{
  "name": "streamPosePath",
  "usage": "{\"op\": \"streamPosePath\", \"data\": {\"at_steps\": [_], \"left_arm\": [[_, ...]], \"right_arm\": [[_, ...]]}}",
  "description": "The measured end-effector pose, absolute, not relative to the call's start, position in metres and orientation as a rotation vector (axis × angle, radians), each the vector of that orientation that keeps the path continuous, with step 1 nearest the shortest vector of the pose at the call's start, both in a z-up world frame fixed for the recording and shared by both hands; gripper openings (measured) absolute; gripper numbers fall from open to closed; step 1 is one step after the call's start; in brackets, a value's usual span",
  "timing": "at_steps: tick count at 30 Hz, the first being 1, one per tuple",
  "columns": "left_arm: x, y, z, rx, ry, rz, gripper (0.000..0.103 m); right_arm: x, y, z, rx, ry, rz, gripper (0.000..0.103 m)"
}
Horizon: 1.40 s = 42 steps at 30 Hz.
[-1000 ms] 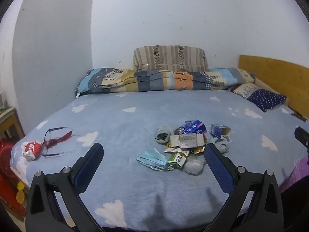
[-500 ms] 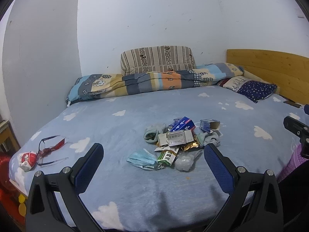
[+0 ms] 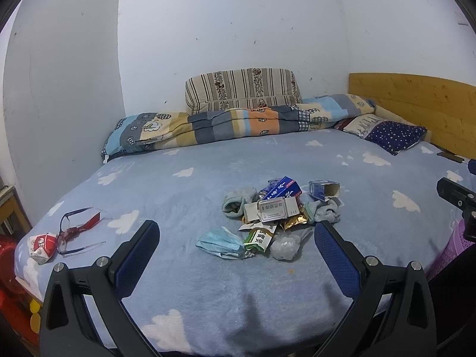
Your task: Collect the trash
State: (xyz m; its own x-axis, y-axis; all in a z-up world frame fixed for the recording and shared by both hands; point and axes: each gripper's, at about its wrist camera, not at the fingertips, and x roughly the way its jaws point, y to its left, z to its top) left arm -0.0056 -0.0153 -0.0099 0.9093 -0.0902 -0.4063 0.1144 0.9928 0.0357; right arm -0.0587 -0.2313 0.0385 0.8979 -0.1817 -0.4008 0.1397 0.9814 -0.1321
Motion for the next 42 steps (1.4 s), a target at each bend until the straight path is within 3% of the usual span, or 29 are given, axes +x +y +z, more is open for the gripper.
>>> {"op": "streamPosePath", "data": {"at_steps": [30, 42], "left_arm": [[-0.003, -0.016, -0.016, 0.103, 0.443, -0.089, 0.103], [0.012, -0.008, -0.022, 0.084, 0.545, -0.066, 0.103]], "right_arm": [[-0.057, -0.231, 0.037, -0.152, 0.498, -0.169, 0.102], [-0.047, -0.227, 0.033, -0.136, 0.549, -0.141, 0.102]]}}
